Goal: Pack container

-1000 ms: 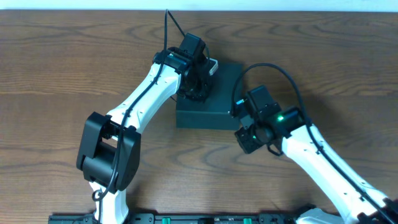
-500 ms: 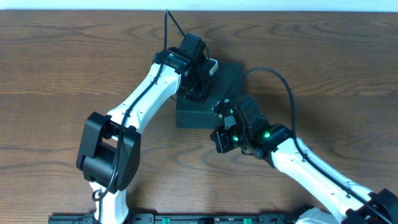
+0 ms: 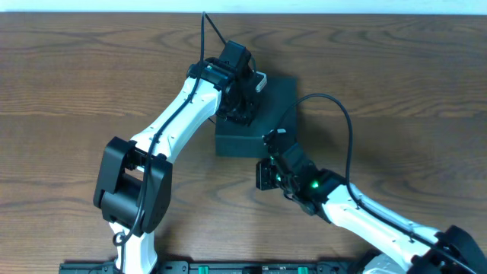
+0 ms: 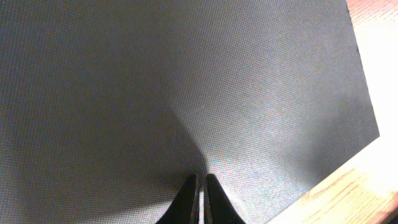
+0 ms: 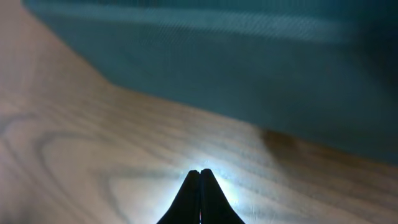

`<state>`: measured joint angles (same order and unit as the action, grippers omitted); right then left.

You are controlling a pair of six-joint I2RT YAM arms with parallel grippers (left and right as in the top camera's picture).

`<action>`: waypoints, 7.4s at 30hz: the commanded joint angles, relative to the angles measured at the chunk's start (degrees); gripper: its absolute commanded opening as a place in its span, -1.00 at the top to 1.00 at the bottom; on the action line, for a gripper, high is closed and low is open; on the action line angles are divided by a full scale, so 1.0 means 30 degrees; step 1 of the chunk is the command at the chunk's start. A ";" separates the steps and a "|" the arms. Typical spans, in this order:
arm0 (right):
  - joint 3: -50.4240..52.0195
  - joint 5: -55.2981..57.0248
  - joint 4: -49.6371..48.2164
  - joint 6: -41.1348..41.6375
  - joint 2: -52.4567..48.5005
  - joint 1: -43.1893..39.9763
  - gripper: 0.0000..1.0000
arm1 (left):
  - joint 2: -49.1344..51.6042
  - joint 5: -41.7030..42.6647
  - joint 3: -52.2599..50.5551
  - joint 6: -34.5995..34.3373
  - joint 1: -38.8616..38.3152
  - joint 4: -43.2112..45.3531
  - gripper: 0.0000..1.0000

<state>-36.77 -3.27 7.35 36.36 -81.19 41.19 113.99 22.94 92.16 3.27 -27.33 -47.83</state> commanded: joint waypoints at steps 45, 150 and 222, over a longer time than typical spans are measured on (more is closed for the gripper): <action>0.0233 0.7264 -0.5785 0.4860 -0.4962 0.0102 0.97 | 0.0255 -0.0138 -0.0532 0.0197 0.0015 -0.0335 0.88; 0.0270 0.0794 -0.2667 -0.3264 0.7490 -1.1570 0.97 | -0.1508 -0.1362 0.4401 -0.1246 0.1020 -0.1916 0.88; 0.0277 0.0794 0.5996 -0.5493 0.7482 -1.2706 -0.98 | -2.0509 -0.8087 -0.8553 -0.0255 1.2284 0.0780 -0.91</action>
<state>-35.42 -1.48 25.36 20.29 -59.07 3.22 58.13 -4.16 73.08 1.78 7.77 -47.20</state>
